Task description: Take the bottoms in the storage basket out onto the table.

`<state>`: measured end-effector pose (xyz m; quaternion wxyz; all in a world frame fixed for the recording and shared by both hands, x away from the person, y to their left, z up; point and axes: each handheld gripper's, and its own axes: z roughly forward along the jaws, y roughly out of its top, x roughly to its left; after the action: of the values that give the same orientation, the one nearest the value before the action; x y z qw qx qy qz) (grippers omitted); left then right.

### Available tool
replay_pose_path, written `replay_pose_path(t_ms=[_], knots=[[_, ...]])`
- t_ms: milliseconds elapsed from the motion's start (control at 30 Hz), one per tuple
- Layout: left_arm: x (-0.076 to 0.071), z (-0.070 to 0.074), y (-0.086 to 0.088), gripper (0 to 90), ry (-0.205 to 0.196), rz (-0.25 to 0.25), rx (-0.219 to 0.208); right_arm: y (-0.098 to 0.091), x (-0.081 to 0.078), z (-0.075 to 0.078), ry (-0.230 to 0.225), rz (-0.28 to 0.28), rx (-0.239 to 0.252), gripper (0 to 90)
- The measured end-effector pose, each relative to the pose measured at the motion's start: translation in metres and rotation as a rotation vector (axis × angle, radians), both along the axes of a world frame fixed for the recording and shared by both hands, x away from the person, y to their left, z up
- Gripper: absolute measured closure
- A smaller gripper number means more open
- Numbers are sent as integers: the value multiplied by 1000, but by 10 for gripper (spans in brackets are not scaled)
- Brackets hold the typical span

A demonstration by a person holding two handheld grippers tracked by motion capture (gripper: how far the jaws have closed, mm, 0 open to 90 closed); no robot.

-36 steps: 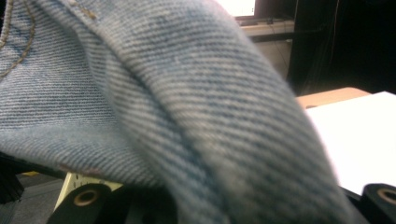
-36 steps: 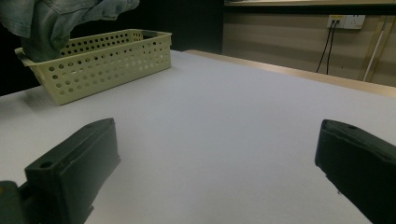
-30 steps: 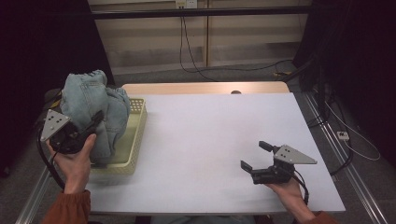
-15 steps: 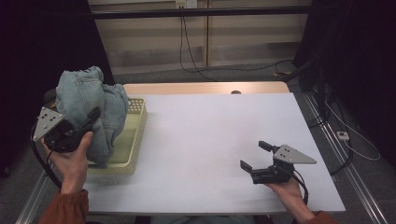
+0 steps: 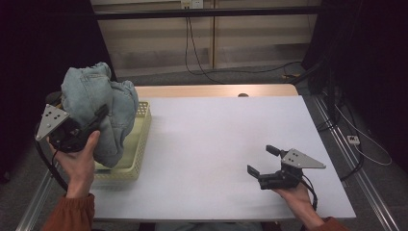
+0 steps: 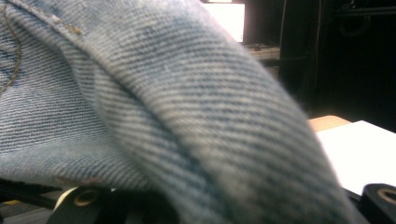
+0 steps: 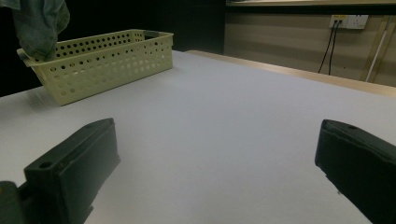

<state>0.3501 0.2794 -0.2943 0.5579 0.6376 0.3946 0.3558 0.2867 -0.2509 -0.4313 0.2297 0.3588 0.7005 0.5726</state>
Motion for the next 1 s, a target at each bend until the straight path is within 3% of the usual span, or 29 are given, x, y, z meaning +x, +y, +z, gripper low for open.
replay_pose_path(t_ms=[1000], knots=[[4, 13, -38, 711, -1, -107, 10, 0, 0, 0, -3, 5, 4, 0]])
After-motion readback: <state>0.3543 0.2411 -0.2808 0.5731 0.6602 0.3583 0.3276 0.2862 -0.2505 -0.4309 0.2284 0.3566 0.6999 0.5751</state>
